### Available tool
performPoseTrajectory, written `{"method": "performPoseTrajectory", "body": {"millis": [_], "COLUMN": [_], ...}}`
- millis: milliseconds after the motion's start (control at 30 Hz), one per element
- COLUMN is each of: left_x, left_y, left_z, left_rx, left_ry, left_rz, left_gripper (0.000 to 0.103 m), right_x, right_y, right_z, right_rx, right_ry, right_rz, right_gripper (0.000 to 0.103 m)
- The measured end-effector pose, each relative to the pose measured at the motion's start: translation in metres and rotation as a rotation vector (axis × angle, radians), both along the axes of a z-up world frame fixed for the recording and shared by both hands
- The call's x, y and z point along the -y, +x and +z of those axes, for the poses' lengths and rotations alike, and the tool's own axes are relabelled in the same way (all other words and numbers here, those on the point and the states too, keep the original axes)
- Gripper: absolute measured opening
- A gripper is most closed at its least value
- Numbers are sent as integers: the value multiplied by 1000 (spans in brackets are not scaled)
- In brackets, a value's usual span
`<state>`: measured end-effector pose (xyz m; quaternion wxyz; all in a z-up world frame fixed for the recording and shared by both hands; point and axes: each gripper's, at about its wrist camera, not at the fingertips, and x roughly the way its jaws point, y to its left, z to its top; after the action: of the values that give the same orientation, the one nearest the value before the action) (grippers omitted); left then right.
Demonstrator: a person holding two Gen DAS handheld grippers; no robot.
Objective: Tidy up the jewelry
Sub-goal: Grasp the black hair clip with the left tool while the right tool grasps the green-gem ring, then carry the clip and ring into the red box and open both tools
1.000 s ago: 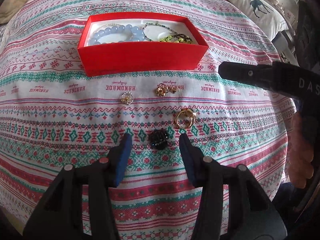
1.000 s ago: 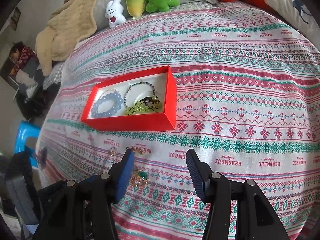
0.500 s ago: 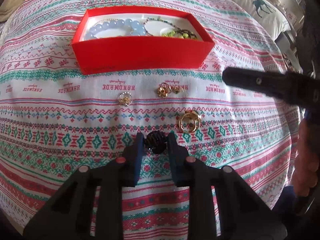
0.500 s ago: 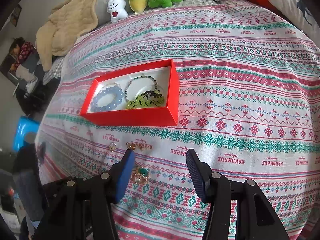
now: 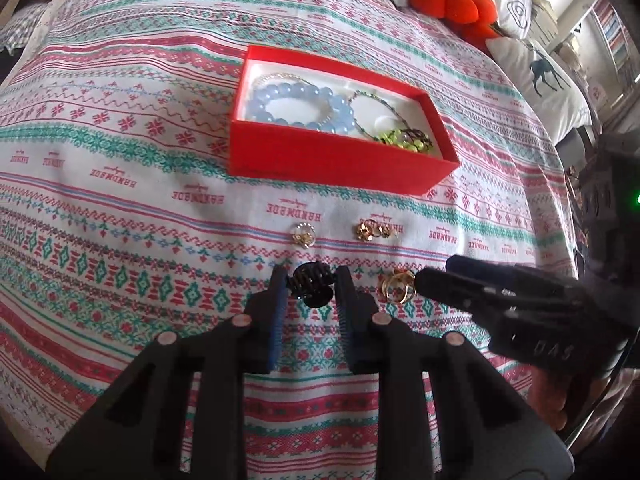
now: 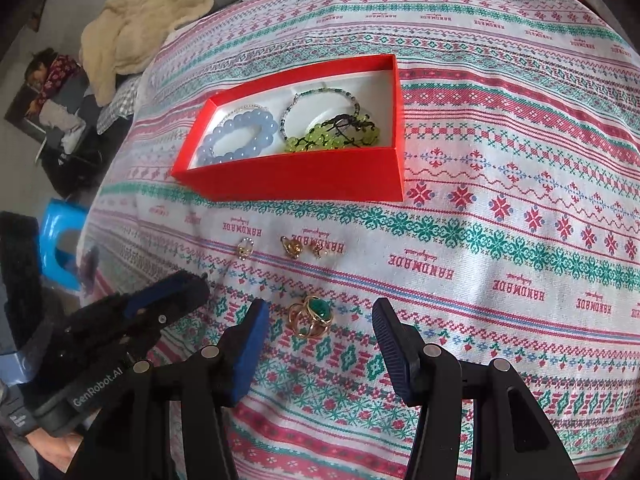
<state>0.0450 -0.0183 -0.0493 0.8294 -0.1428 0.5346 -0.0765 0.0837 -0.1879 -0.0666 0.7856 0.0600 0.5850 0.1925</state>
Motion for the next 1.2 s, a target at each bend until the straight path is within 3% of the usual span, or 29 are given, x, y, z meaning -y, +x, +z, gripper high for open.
{"method": "performPoseTrajectory", "body": {"millis": [267,367,400,667,867,1200], "left_x": [-9,-12,-14,-19,-22,-23], "left_y": [1,1,0,3,6,17], "left_z": [3,3,4,15,23,56], "left_rx": [6,4,5,31,47,113], "left_ry": [16,14,12,-2,-8,-57], "left_rz": [31,34,36,48,52,55], "left_gripper": [26,26,26,26,26,26], "right_x": [-17,-25,-25,-19,-8,5], "right_y": [-2,-2,-1,-4,-1,2], "right_z": [-17,-23,-24,1,2,24], "right_rx": [-13,-21,-32,28,29,85], "right_ry": [-44,-44,-24,40,24,77], "right_rz": [28,52,57,44,12,-29], "right_gripper": [51,18,15,15,15,15]}}
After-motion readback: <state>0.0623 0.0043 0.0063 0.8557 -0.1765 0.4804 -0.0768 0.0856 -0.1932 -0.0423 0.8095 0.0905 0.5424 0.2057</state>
